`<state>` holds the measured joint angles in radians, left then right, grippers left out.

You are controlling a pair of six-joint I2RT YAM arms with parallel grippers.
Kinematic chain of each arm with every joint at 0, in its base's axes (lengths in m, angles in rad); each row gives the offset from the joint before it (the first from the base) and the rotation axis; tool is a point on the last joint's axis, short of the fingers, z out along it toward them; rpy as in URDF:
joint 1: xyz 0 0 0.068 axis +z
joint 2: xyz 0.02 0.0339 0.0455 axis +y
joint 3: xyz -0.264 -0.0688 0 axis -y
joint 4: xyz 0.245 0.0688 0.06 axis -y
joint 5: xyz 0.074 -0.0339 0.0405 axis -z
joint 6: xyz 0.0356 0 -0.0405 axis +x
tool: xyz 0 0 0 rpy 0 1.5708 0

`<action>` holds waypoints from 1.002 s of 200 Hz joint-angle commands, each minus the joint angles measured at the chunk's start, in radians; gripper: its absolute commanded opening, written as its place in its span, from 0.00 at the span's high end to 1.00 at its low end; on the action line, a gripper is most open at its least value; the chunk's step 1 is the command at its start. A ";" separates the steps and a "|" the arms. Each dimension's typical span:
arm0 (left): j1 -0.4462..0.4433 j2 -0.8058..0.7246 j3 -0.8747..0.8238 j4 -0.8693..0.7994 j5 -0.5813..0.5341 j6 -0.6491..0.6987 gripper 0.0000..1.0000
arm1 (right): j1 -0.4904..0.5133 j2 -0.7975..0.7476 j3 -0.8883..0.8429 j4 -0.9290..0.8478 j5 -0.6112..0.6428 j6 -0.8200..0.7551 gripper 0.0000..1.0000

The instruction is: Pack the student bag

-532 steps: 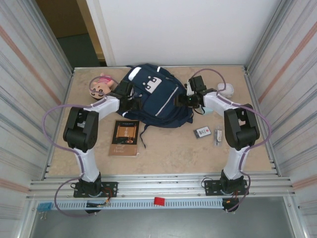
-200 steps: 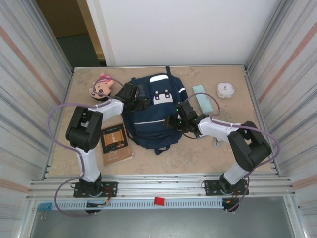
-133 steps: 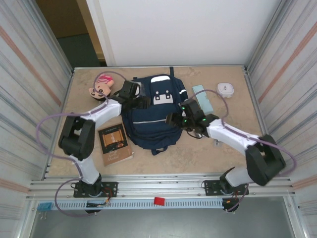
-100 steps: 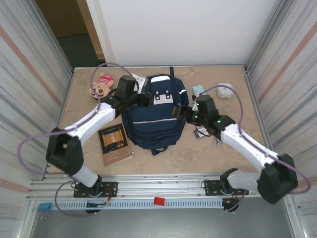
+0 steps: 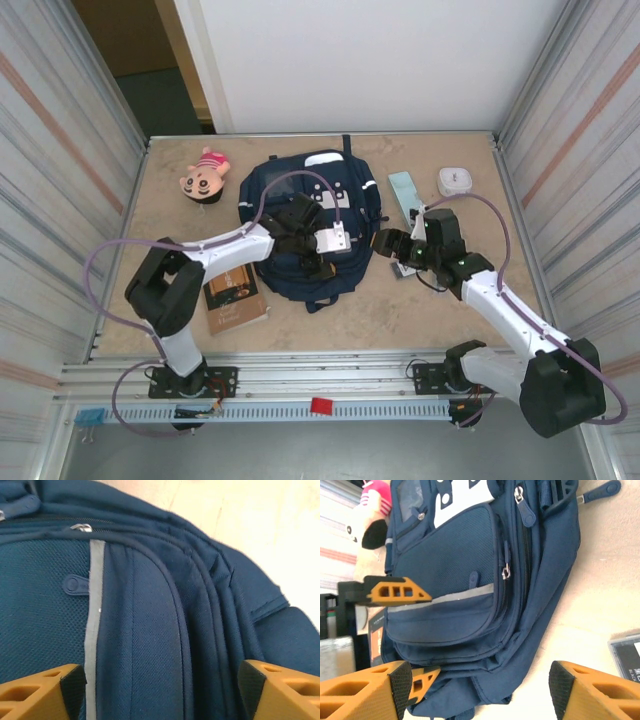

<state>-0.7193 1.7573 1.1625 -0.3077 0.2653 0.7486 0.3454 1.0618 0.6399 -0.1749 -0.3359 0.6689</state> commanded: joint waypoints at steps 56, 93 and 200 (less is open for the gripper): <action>-0.050 0.075 0.032 0.231 -0.098 0.049 0.13 | -0.015 -0.065 -0.064 0.038 -0.009 -0.016 0.26; -0.063 0.084 0.061 0.263 -0.051 -0.025 0.12 | -0.023 -0.100 -0.084 0.043 -0.014 -0.014 0.26; -0.069 0.207 0.166 0.263 -0.043 -0.185 0.11 | -0.101 -0.152 -0.152 0.035 -0.043 0.006 0.25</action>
<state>-0.7811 1.9163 1.2934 -0.0006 0.2119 0.5934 0.2657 0.9466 0.5026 -0.1333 -0.3508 0.6704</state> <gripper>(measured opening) 0.884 0.749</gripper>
